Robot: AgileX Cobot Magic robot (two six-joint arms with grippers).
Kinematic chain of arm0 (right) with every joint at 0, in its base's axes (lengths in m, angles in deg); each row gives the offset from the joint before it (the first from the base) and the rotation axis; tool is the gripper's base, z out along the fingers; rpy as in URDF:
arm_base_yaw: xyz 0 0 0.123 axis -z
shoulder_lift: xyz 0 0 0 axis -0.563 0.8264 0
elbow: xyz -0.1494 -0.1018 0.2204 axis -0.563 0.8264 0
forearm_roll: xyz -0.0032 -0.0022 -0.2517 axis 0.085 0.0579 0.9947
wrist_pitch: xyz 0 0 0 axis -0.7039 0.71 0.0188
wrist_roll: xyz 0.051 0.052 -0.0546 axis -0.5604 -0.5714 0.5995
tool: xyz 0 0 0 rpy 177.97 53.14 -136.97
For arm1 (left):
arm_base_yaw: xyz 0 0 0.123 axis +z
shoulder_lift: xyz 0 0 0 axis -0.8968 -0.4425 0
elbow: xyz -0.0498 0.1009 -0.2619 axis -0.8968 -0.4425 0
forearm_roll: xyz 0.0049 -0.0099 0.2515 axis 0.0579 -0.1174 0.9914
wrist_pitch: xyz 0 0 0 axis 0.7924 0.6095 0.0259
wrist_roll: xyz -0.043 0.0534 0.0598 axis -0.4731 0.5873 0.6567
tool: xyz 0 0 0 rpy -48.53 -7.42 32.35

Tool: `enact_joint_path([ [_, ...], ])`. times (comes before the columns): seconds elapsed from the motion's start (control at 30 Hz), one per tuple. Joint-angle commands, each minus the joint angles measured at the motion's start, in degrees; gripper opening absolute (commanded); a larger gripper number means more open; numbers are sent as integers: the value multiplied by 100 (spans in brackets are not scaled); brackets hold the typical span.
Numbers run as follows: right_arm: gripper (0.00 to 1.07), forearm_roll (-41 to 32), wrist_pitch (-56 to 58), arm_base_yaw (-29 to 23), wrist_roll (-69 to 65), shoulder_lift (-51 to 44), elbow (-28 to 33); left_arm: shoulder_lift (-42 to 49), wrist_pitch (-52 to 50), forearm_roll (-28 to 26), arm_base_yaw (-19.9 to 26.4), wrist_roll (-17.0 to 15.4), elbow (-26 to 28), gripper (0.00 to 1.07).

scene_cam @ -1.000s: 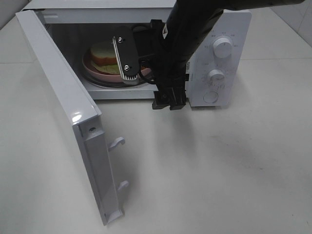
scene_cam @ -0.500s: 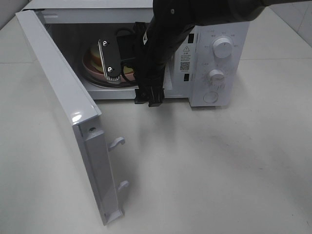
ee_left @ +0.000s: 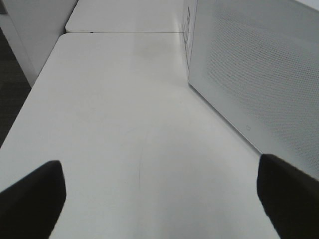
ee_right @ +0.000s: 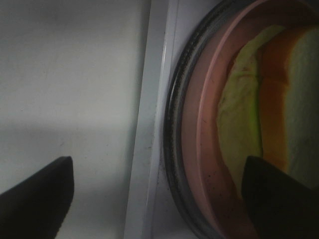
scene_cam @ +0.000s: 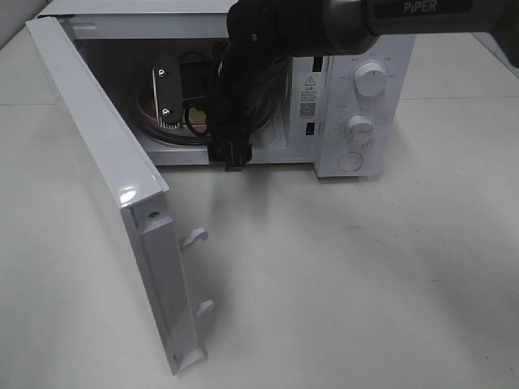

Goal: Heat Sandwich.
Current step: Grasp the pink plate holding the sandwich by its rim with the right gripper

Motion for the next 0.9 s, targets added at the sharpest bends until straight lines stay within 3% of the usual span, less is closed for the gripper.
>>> enact_joint_path([
  [0.03, 87, 29, 23, 40, -52, 120, -155, 126, -29, -46, 17, -40, -17, 98],
  [0.33, 84, 315, 160, 40, -350, 602, -739, 126, -29, -29, 17, -40, -17, 98],
  [0.9, 73, 453, 126, 166, -372, 842, -848, 126, -29, -29, 17, -40, -17, 98],
])
